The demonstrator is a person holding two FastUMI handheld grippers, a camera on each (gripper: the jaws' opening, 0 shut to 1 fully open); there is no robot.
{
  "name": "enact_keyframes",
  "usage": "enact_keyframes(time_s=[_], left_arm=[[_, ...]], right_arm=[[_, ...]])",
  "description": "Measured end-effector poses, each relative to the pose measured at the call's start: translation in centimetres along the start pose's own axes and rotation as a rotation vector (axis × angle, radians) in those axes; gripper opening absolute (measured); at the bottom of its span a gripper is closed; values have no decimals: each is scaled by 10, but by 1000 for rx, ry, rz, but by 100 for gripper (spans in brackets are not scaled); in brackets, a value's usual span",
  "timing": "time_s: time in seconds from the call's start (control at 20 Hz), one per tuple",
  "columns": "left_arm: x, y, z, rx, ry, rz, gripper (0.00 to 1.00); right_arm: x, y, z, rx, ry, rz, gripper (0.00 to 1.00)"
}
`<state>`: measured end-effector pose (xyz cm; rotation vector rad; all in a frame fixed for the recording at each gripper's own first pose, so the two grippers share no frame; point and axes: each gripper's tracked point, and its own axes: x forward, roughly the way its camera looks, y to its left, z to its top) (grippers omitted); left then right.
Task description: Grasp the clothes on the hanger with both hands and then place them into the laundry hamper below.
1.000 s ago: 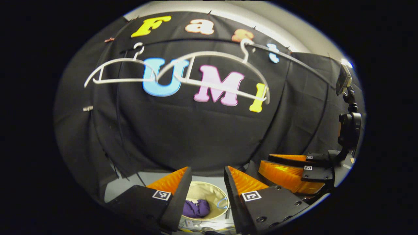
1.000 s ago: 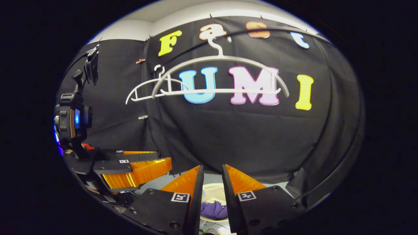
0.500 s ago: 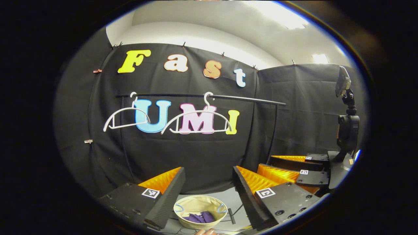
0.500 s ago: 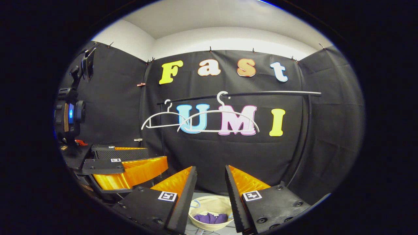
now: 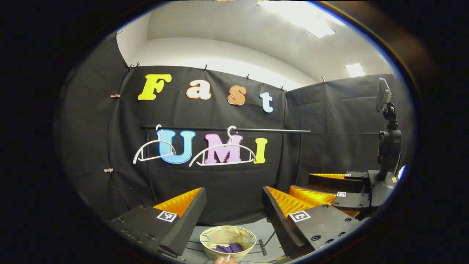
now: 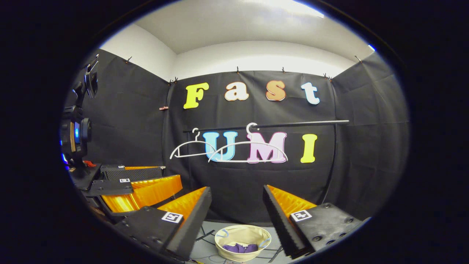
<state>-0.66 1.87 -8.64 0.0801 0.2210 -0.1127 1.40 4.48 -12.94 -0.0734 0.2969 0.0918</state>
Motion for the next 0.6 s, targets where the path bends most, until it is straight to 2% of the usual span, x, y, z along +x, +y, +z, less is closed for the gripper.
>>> enact_keyframes(time_s=[0.05, 0.25, 0.3, 0.35, 0.4, 0.45, 0.6], left_arm=[[-3, -3, 9, 2, -22, 2, 92], [-7, -12, 37, -13, -114, 20, 95], [-8, -15, 41, -11, -123, 23, 95], [-8, -17, 44, -5, -130, 31, 92], [-8, -17, 49, 4, -143, 44, 95], [-7, -18, 54, 12, -159, 61, 95], [-2, -22, 61, 18, -183, 104, 95]], right_arm=[[-5, -6, 8, -21, -16, -13, 95], [-24, -20, 45, -20, -136, -33, 100], [-25, -27, 52, -14, -170, -43, 97], [-26, -34, 61, -11, -203, -50, 99], [-27, -37, 68, -4, -233, -50, 94], [-25, -36, 73, 6, -256, -43, 99], [-19, -37, 81, 34, -277, 4, 97]])
